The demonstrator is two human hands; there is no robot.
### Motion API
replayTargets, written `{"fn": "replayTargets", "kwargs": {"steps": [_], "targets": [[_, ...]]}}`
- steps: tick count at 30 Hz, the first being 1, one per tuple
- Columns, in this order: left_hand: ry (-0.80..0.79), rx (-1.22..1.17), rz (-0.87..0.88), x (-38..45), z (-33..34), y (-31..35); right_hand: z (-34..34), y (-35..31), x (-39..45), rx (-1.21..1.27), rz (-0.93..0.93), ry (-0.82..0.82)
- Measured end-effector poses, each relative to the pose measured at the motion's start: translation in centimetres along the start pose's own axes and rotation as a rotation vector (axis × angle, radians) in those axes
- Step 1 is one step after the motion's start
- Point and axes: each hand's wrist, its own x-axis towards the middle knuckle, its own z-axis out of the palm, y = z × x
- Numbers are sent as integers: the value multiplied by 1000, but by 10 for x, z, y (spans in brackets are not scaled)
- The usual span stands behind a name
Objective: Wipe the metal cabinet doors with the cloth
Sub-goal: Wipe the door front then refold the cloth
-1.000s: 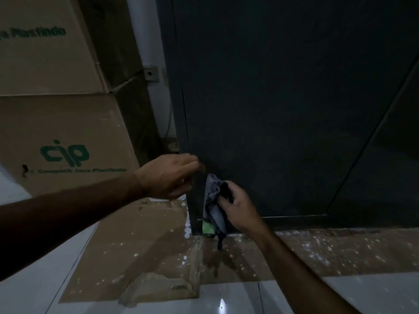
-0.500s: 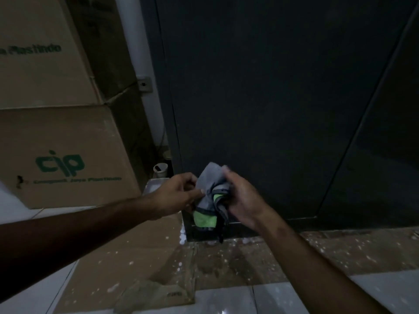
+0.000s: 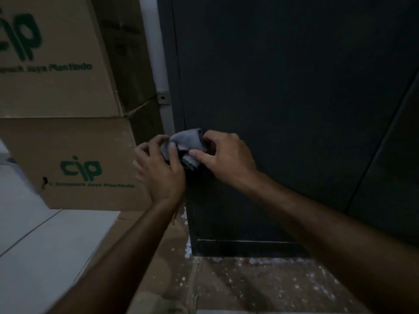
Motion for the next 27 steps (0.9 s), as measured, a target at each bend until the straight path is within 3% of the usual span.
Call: {"fn": "replayTargets", "kwargs": {"steps": [2,5,7,10,12,15,17,20,23,25,27], "targets": [[69,-176,-242,0,20,23,4,-2,8,-13,-11,54],[33,-550,-553,4,42,52,-5,6,14,-41,-9,94],[31,-587,-439,1,48,55,-16,17,12,-22,-11,124],[-112,-450,-191,-30,50,11,-24,33,7,46,20,214],[-258,-380,-273,-68,57,-39,-22,41,-1,34,18,252],[-438,-260,-498,-126,68,-102,-16,57,-22,-145,-58,168],[-389,-232,-522,-139,77,-116,-20,75,-33,-288,-159,174],[-243,-302,-487,-121,86,-96,-37,108,-44,-404,-289,333],[-84,-344,-345,-97,93,-76,-53,145,-59,-578,-276,389],[-114,-281,-287,-107,96,-85,-63,169,-71,-691,-233,393],[-211,-176,-375,-140,96,-109,-67,185,-78,-757,-223,371]]}}
